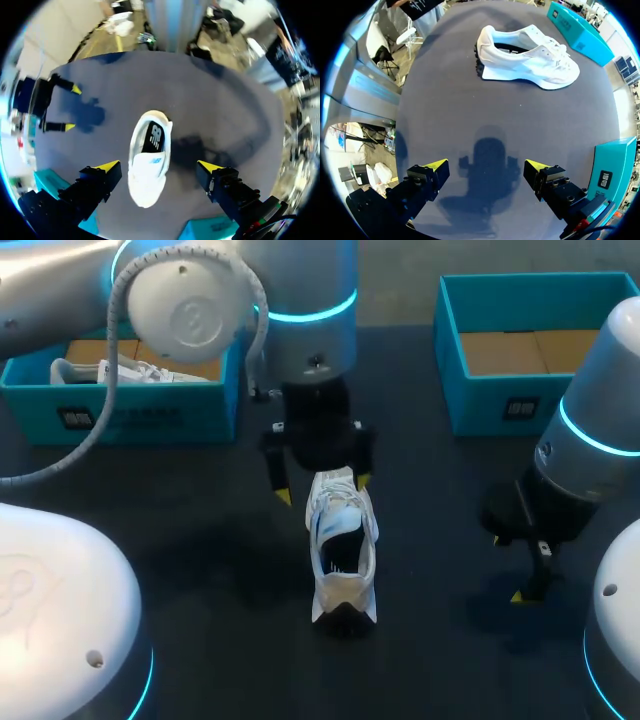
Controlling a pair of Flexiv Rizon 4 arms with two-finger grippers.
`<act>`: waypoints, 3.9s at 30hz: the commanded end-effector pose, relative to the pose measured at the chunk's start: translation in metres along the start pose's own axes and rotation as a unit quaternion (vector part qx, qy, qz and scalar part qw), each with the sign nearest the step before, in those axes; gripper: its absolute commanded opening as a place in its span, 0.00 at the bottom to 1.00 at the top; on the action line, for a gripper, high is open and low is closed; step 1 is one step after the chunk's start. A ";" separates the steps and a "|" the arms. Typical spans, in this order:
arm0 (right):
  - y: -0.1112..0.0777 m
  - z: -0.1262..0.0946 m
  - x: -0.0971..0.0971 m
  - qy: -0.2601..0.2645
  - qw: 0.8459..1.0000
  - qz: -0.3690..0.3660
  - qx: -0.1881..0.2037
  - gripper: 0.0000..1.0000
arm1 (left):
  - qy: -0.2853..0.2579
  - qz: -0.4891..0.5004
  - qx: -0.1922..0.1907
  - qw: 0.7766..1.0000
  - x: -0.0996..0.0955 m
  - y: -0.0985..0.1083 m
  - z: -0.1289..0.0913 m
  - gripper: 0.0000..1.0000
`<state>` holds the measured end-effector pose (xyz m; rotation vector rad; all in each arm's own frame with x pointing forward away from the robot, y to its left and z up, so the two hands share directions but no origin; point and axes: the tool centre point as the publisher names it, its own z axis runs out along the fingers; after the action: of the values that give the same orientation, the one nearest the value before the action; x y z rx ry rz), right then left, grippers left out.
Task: Take the shoe out of the shoebox, open the shoe tongue, remove and reinsert the insole, then place the shoe into the shoebox
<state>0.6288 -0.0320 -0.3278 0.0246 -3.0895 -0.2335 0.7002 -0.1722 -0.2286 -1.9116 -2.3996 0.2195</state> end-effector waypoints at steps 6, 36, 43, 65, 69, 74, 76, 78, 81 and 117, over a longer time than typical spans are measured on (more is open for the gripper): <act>0.000 0.001 0.001 -0.001 1.000 0.000 0.001 1.00 | 0.037 -0.359 0.088 0.929 0.015 -0.002 -0.012 1.00; 0.000 0.001 0.001 -0.001 1.000 0.000 0.001 1.00 | 0.002 -0.642 0.038 0.765 0.004 -0.066 0.024 1.00; 0.000 0.001 0.001 -0.001 1.000 0.000 0.001 1.00 | 0.016 -0.659 0.040 0.750 0.003 -0.066 0.045 1.00; 0.000 0.001 0.001 -0.001 1.000 0.000 0.001 1.00 | 0.022 -0.659 0.009 0.752 0.007 -0.079 0.068 1.00; 0.000 0.001 0.001 -0.001 1.000 0.000 0.001 1.00 | 0.043 -0.655 0.005 0.754 -0.003 -0.073 0.083 1.00; 0.000 0.001 0.001 -0.001 1.000 0.000 0.001 1.00 | 0.053 -0.652 0.002 0.756 -0.009 -0.069 0.104 1.00; 0.000 0.001 0.001 -0.001 1.000 0.000 0.001 1.00 | 0.054 -0.652 0.002 0.756 -0.010 -0.069 0.108 1.00; 0.000 0.001 0.001 -0.001 1.000 0.000 0.001 1.00 | 0.058 -0.647 0.002 0.760 -0.011 -0.069 0.113 1.00; 0.000 0.001 0.001 -0.001 1.000 0.000 0.001 1.00 | 0.064 -0.642 -0.001 0.764 -0.012 -0.073 0.122 1.00; 0.000 0.001 0.001 -0.001 1.000 0.000 0.001 1.00 | 0.012 -0.642 -0.027 0.766 0.004 -0.087 0.165 0.80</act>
<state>0.6289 -0.0320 -0.3278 0.0249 -3.0895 -0.2335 0.5948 -0.1948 -0.3758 0.0652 -3.0058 0.0269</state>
